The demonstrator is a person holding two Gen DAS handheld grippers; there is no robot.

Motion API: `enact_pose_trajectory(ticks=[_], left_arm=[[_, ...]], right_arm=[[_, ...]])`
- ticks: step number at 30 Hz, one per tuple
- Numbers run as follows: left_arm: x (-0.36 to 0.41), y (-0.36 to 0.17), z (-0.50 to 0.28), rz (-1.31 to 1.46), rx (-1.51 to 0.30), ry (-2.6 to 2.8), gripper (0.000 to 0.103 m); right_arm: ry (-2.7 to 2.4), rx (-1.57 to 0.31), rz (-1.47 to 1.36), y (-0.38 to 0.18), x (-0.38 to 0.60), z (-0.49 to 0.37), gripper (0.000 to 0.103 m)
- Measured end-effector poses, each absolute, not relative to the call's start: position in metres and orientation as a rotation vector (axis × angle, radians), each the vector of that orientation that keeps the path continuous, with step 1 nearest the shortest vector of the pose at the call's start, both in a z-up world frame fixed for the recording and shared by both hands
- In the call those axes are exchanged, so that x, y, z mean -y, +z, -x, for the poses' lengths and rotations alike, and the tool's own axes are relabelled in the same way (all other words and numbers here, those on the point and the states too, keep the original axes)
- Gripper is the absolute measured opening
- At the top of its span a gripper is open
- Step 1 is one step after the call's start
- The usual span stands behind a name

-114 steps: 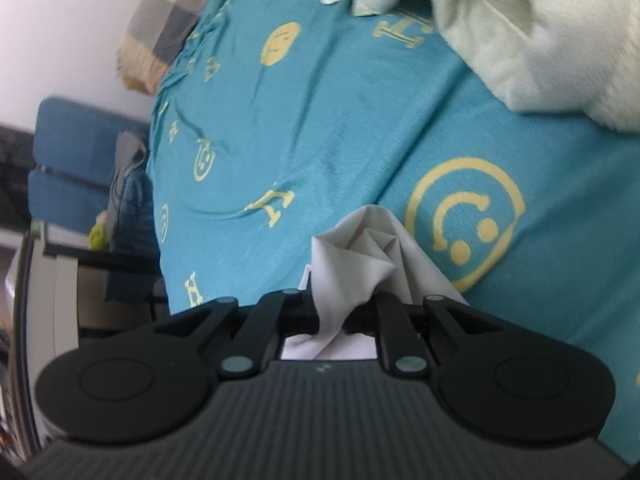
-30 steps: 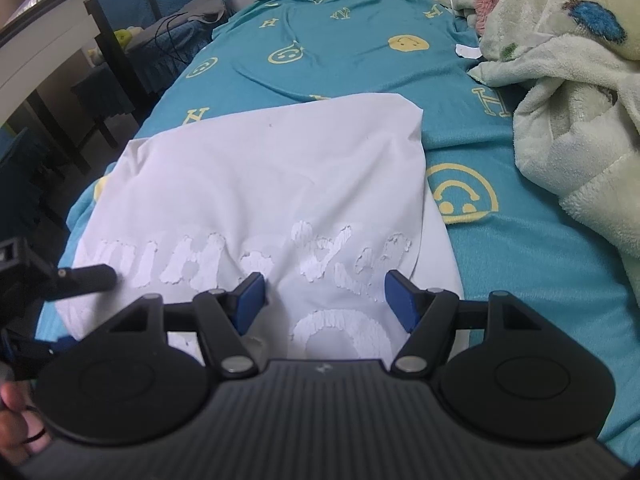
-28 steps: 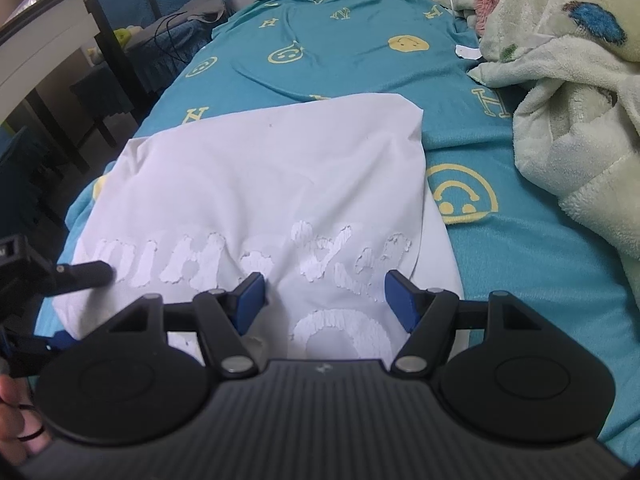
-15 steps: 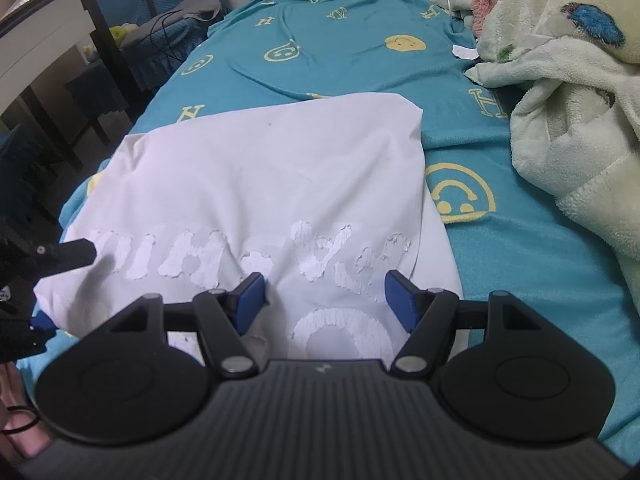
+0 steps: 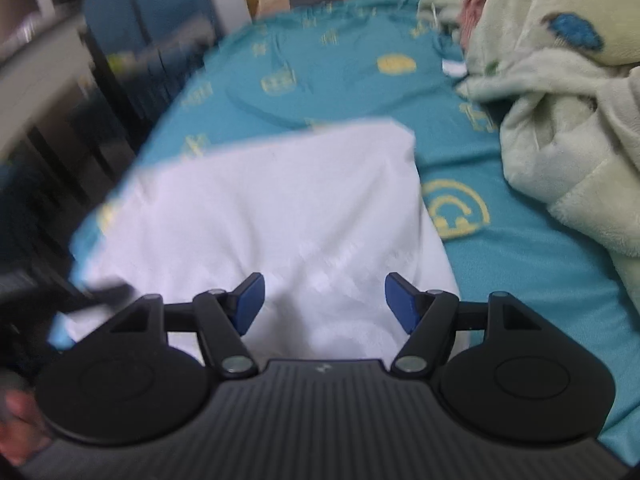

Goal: Fold clothes

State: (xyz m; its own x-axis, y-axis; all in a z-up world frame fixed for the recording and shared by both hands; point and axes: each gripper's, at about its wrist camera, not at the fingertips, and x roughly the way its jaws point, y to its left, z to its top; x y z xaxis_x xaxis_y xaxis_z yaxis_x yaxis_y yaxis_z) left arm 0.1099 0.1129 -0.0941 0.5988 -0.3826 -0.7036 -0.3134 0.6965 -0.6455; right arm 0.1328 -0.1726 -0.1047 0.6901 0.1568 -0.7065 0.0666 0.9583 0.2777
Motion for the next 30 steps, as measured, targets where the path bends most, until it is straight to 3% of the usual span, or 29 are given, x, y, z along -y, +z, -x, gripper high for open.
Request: enact_pose_trajectory(ticks=[3,5,7,13,17,22,26,28,30], left_arm=[[-0.114,-0.091,-0.110,0.827,-0.940,-0.046,0.038],[-0.116,-0.089,-0.110,0.836,-0.918,-0.054,0.026],[-0.117,-0.086,-0.109,0.850,-0.894,-0.068,0.021],[-0.119,-0.078,-0.109,0.884,-0.851,-0.095,0.019],[-0.123,-0.080,-0.110,0.929,-0.852,-0.100,0.019],[-0.127,-0.081,-0.112,0.964,-0.839,-0.108,0.018],[-0.129,-0.082,-0.112,0.985,-0.838,-0.109,0.018],[-0.130,-0.082,-0.113,0.993,-0.841,-0.108,0.018],[-0.131,-0.083,-0.113,1.001,-0.843,-0.109,0.018]], right_arm=[[0.128,-0.743,-0.523,-0.087,0.181,-0.118,0.071],[0.215,-0.781,-0.727,-0.093,0.181,-0.112,0.071],[0.305,-0.830,-0.937,-0.105,0.178,-0.107,0.071],[0.317,-1.024,-1.376,-0.180,0.162,-0.097,0.071],[0.190,-0.995,-1.475,-0.209,0.178,-0.093,0.070],[0.111,-0.797,-1.510,-0.197,0.201,-0.090,0.071],[-0.024,-0.746,-1.492,-0.197,0.219,-0.088,0.070],[-0.083,-0.737,-1.464,-0.199,0.224,-0.089,0.058],[-0.123,-0.732,-1.449,-0.203,0.229,-0.090,0.036]])
